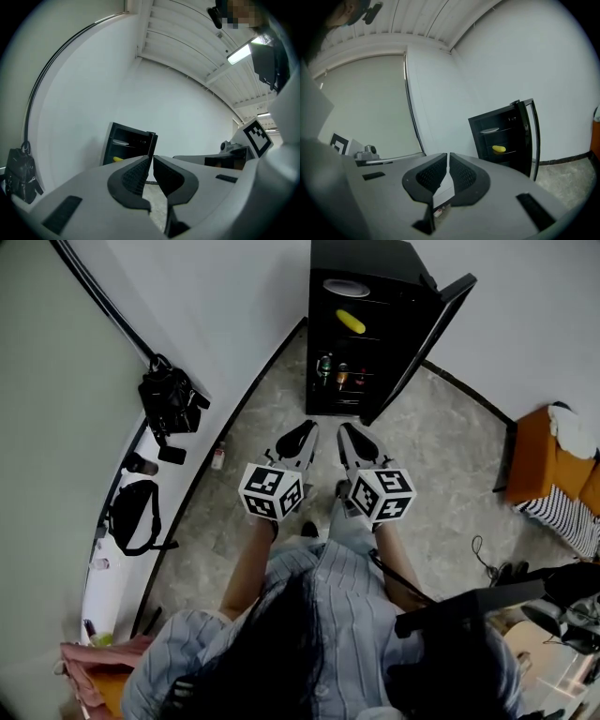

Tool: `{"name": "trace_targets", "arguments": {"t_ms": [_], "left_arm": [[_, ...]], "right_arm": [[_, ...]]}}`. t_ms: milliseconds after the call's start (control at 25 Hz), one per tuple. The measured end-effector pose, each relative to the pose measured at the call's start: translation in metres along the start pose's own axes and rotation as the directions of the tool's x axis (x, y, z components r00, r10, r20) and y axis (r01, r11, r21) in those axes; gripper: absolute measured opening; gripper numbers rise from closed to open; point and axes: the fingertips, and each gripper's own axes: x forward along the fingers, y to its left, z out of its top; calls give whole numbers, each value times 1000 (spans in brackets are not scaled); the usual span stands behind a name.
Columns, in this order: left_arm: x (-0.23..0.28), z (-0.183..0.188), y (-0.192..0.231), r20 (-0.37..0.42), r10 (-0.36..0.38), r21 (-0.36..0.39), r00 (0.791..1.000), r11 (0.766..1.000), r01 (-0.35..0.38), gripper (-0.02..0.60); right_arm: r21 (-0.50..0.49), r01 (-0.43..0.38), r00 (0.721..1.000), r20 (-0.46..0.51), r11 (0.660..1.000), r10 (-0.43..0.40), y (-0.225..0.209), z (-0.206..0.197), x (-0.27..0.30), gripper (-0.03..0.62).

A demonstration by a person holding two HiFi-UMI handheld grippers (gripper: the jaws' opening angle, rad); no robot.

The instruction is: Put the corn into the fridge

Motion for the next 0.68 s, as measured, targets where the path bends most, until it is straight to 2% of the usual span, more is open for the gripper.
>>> {"name": "trace_targets", "arguments": {"t_ms": [480, 680], "left_arm": [[-2, -3, -15, -9, -19, 15, 1000, 1000, 19, 40], [-11, -4, -6, 0, 19, 12, 1000, 1000, -19, 40]], "right_arm": [[-25, 11, 1000, -7, 1000, -11, 0, -3, -5, 29], [-33, -15, 999, -31, 999, 14, 7, -13, 1, 29]]}}
